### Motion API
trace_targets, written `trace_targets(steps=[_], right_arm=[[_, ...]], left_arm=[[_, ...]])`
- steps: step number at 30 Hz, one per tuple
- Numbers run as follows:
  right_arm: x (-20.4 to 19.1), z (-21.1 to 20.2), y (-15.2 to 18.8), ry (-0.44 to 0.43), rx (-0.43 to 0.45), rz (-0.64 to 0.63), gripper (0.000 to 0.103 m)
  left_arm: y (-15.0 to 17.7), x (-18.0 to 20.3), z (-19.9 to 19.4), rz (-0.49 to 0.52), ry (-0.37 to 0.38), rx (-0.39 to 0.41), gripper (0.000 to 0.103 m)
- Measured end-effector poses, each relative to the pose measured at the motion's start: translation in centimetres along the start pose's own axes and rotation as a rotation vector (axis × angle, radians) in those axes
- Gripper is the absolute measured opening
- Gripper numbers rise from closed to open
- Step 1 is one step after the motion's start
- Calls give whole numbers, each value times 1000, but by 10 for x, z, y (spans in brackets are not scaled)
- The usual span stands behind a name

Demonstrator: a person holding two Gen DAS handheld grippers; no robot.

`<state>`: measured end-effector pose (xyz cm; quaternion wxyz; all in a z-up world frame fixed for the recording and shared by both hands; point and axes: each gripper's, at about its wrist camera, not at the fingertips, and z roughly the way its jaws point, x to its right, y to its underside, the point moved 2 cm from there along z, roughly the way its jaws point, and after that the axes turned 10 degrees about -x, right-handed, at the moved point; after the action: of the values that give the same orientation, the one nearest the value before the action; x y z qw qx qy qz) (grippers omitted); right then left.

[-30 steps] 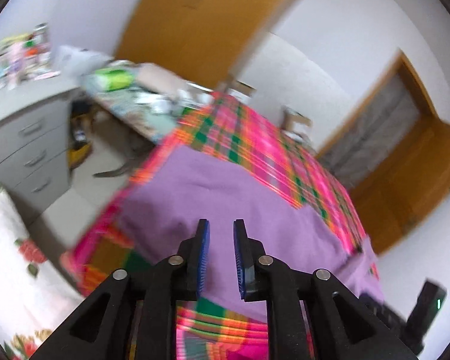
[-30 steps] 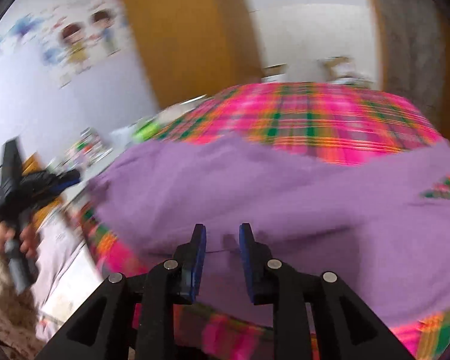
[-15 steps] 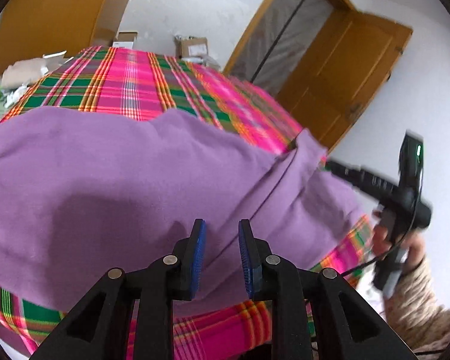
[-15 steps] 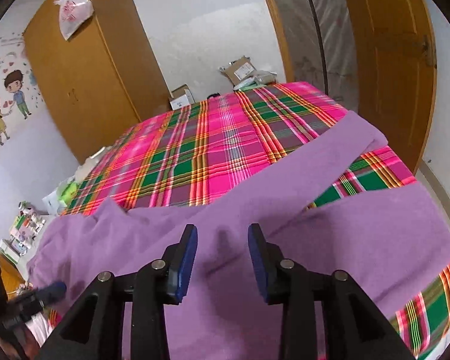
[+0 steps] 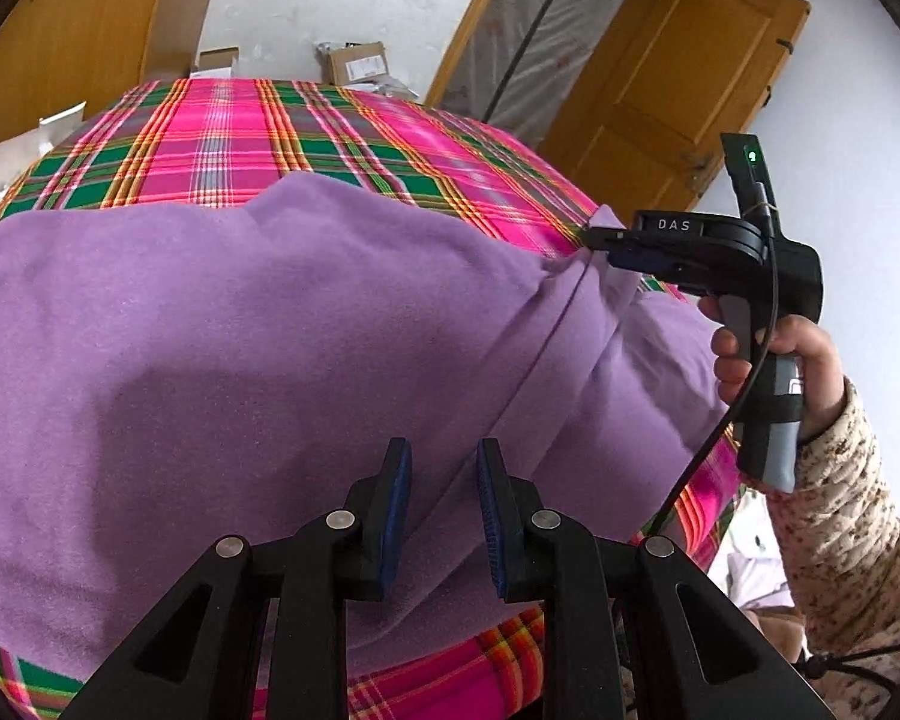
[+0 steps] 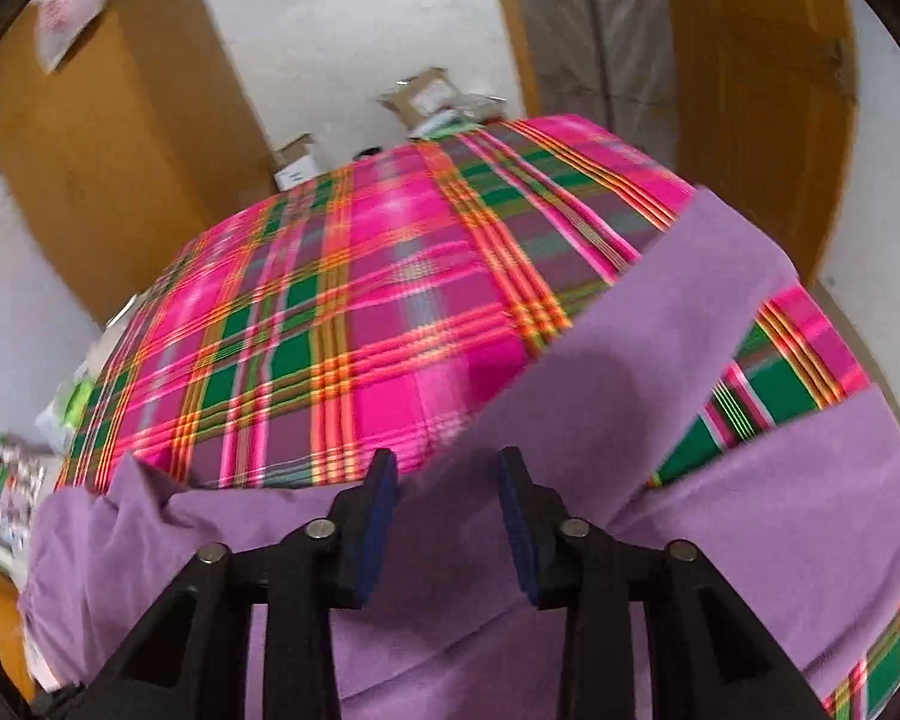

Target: Fold clothes

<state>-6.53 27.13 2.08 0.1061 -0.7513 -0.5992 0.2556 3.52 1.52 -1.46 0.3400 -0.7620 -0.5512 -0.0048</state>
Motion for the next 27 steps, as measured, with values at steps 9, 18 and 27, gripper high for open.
trace_targets(steps=[9, 18, 27], right_arm=[[18, -16, 22, -5, 32, -1, 4], [44, -37, 44, -45, 74, 57, 3], [55, -37, 48, -137, 64, 91, 7]], left_arm=[[0, 3, 3, 8, 1, -8, 23], [4, 12, 3, 47, -31, -4, 23], [7, 30, 9, 154, -108, -2, 23]])
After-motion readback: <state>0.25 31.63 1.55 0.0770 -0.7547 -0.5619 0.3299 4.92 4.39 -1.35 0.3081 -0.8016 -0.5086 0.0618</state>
